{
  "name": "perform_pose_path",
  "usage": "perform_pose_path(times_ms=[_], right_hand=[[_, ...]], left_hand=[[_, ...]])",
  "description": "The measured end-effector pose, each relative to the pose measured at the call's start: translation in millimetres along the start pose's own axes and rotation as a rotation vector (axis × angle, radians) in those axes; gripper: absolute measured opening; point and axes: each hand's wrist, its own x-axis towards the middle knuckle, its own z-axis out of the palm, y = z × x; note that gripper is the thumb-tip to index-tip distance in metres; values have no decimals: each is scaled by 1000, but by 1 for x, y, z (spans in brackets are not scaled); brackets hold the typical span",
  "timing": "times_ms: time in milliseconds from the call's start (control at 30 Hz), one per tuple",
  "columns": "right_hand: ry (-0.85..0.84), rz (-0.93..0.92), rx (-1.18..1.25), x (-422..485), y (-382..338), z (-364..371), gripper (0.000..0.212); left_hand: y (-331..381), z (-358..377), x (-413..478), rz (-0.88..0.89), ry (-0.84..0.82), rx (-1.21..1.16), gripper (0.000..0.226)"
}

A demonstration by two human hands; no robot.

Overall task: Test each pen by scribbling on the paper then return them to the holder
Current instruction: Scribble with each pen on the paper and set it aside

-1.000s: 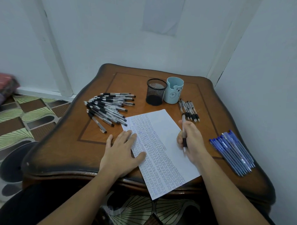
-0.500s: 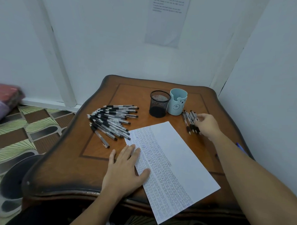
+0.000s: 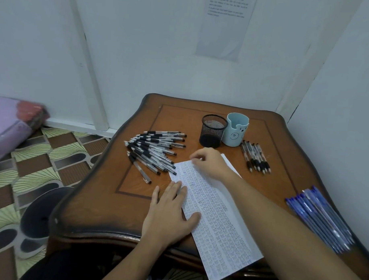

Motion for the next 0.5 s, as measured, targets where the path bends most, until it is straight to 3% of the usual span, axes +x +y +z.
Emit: perform_pose_path(times_ms=[167,400,500], right_hand=[[-99,-21,12,20,-32,36,22],[-55,28,16,25,-31,40,14],[21,60,140,20,-26,27,9]], left_hand=[[-2,1,2,6,16,-15,91],[-5,4,4,-7,18,-13,96],[-5,4,5,-16,9,-7,101]])
